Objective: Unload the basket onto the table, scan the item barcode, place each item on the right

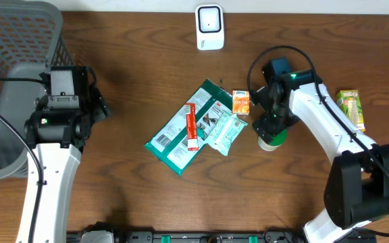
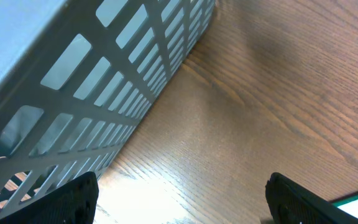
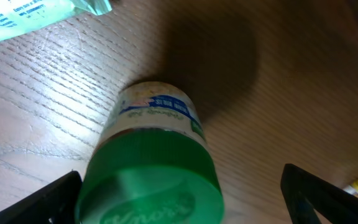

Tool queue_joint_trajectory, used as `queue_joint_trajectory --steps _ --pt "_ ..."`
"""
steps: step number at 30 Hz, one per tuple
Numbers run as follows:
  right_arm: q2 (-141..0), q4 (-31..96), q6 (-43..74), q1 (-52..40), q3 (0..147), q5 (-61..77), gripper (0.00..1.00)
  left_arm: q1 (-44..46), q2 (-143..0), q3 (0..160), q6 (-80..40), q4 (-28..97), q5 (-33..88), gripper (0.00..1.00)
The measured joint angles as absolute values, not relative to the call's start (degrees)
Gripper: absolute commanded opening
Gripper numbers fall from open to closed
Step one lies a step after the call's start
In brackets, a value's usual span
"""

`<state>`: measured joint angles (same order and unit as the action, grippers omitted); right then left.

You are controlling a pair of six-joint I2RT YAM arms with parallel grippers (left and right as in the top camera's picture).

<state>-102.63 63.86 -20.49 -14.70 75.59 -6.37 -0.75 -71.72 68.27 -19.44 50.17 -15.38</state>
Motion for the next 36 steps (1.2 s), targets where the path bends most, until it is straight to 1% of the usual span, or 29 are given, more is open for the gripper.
queue_joint_trajectory --steps 2,3,4,5,7,9,14,17,18,20,23,24,25,28,29,30,33,36 --pt "-102.6 62.9 -21.8 -14.7 74.5 -5.9 0.86 -0.8 -71.7 68.3 -19.4 50.2 -15.4 0.87" --pt "-102.6 62.7 -22.4 -14.7 74.0 -5.6 0.77 -0.8 -71.7 68.3 -19.4 50.2 -15.4 0.87" --pt "-102.6 62.3 -22.8 -14.7 73.3 -5.0 0.54 -0.8 -71.7 68.3 -19.4 50.2 -15.4 0.87" --pt "-102.6 62.2 -23.5 -14.7 72.2 -4.3 0.47 -0.8 -71.7 68.3 -19.4 50.2 -15.4 0.87" --pt "-102.6 62.2 -23.9 -14.7 71.6 -3.8 0.45 -0.8 -71.7 68.3 -19.4 50.2 -15.4 0.87" --pt "-102.4 61.8 -23.8 -14.7 71.6 -3.4 0.41 -0.8 -71.7 68.3 -19.4 50.2 -15.4 0.87" --pt "-102.3 58.4 -20.3 -14.7 71.5 -2.7 0.41 -0.8 -71.7 68.3 -19.4 50.2 -15.4 0.87" --pt "-102.2 55.9 -14.6 -14.7 71.5 -2.5 0.43 -0.8 -71.7 68.3 -19.4 50.2 -15.4 0.87" --pt "-102.2 55.2 -12.3 -14.7 71.5 -2.5 0.46 -0.8 -71.7 68.3 -19.4 50.2 -15.4 0.87" --pt "-102.2 54.0 -5.3 -14.7 71.5 -2.4 0.49 -0.8 -71.7 68.3 -19.4 50.2 -15.4 0.87" --pt "-102.2 53.0 4.8 -14.7 71.5 -1.7 0.48 -0.8 -71.7 68.3 -19.4 50.2 -15.4 0.87" --pt "-102.2 52.8 8.4 -14.7 71.5 -1.2 0.45 -0.8 -71.7 68.3 -19.4 50.2 -15.4 0.87" --pt "-102.2 52.8 10.8 -14.7 71.5 -0.9 0.45 -0.8 -71.7 68.3 -19.4 50.2 -15.4 0.87" --pt "-102.2 52.9 19.0 -14.7 71.5 0.5 0.64 -0.8 -71.7 68.3 -19.4 50.2 -15.4 0.87" --pt "-102.1 53.0 21.3 -14.7 71.5 1.1 0.74 -0.8 -71.7 68.3 -19.4 50.2 -15.4 0.87" --pt "-102.1 53.2 23.4 -14.7 71.5 1.8 0.99 -0.8 -71.7 68.3 -19.4 50.2 -15.4 0.87" --pt "-102.1 53.5 26.7 -14.7 71.5 4.5 0.99 -0.8 -71.7 68.3 -19.4 50.2 -15.4 0.87" --pt "-102.1 52.4 25.9 -14.7 71.5 5.9 0.99 -0.8 -71.7 68.3 -19.4 50.2 -15.4 0.87"
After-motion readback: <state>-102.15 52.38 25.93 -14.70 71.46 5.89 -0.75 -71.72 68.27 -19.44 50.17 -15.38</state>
